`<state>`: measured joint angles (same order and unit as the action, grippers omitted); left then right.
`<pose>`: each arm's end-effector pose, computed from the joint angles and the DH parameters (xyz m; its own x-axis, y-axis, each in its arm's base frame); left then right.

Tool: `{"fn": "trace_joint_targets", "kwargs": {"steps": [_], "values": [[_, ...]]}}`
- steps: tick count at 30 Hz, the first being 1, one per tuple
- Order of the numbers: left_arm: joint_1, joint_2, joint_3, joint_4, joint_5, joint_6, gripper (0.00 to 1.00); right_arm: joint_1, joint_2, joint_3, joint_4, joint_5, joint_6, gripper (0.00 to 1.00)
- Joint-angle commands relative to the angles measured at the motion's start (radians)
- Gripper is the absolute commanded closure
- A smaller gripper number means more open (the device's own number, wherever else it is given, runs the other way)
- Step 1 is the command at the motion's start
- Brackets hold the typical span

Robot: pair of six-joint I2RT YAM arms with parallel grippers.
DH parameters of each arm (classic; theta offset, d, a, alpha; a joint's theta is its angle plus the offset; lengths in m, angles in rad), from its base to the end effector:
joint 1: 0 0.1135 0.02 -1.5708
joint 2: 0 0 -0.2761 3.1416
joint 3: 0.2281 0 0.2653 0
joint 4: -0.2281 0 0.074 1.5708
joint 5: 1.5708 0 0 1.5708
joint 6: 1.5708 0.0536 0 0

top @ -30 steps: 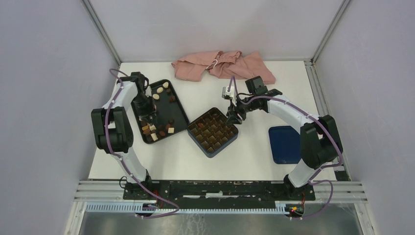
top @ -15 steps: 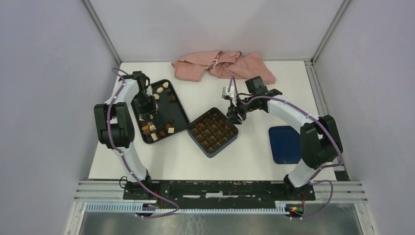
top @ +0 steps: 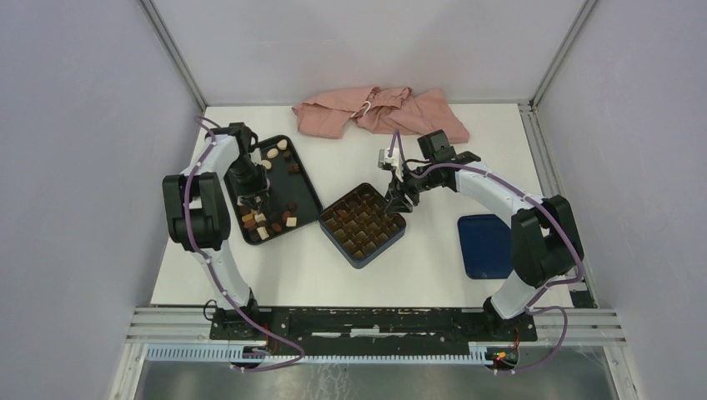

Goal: Pack the chocolate
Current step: Pick up the fake chocolate from the plate.

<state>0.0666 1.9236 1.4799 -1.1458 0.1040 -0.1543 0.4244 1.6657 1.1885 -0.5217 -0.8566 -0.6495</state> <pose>0.3717 0.0192 0.1885 -0.9753 -0.2182 0.0344 -0.2206 0.9702 -0.0997 0.3135 0.1861 0.2312 -0.2217 -0.5349 -0.8153 -0.9750 0.1319 0.1787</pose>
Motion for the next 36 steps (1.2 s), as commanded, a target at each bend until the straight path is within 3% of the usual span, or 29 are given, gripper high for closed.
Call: {"fn": "trace_joint_targets", "kwargs": {"steps": [1,21,23,31,36], "values": [[-0.021,0.01,0.04,-0.019,0.0,0.043,0.58,-0.003,0.002,0.02,-0.008,-0.027,-0.016,0.48],[-0.041,0.055,0.067,-0.028,-0.049,0.033,0.59,-0.003,0.002,0.023,-0.014,-0.03,-0.022,0.48],[-0.041,0.055,0.07,-0.028,-0.047,0.033,0.62,-0.003,0.003,0.024,-0.015,-0.03,-0.022,0.47],[-0.052,0.017,0.073,-0.013,-0.001,0.022,0.9,-0.004,0.009,0.023,-0.014,-0.018,-0.025,0.47],[-0.054,-0.065,0.026,0.015,0.025,0.013,0.93,-0.017,-0.019,0.007,0.02,-0.016,-0.007,0.43]]}}
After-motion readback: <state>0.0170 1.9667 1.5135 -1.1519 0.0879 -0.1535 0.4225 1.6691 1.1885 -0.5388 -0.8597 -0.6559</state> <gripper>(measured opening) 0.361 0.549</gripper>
